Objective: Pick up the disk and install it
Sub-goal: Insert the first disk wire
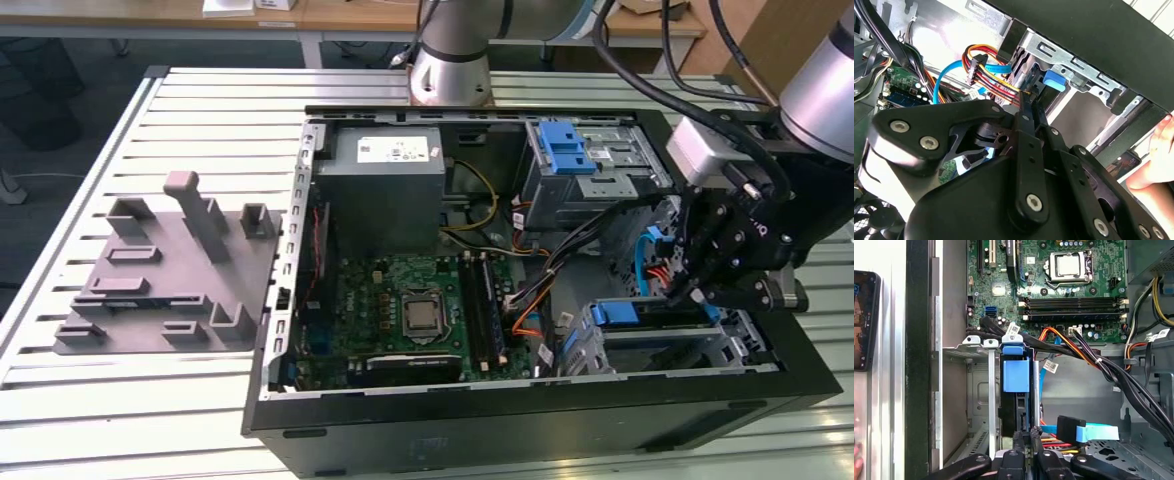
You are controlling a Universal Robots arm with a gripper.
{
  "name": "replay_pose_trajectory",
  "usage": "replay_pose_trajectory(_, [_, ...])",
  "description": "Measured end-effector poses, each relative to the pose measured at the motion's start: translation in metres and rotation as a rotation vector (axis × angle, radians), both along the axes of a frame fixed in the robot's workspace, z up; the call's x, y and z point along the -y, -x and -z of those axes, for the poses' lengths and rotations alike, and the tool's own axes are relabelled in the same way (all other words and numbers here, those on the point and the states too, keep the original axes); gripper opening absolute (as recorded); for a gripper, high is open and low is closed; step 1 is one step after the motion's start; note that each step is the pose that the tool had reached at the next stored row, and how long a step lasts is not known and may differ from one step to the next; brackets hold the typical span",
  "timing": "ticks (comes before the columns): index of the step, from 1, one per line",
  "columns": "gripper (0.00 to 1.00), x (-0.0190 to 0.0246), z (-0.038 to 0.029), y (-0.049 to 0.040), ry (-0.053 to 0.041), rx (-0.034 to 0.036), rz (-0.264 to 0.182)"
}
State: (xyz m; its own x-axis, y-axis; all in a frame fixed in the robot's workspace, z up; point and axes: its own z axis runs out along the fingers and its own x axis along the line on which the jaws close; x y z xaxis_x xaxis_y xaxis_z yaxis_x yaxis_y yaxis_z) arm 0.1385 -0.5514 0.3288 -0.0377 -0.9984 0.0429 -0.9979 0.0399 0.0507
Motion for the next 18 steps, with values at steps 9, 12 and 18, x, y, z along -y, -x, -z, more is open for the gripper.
replay_pose_trajectory(9, [0.30,0.0000,-0.0087,0.0000,-0.0006,0.0000,0.000])
replay_pose_trajectory(12, [0.30,-0.0001,-0.0160,0.0000,-0.0005,0.0000,0.000])
replay_pose_trajectory(18, [0.15,0.0000,-0.0164,0.0000,-0.0005,0.0000,0.000])
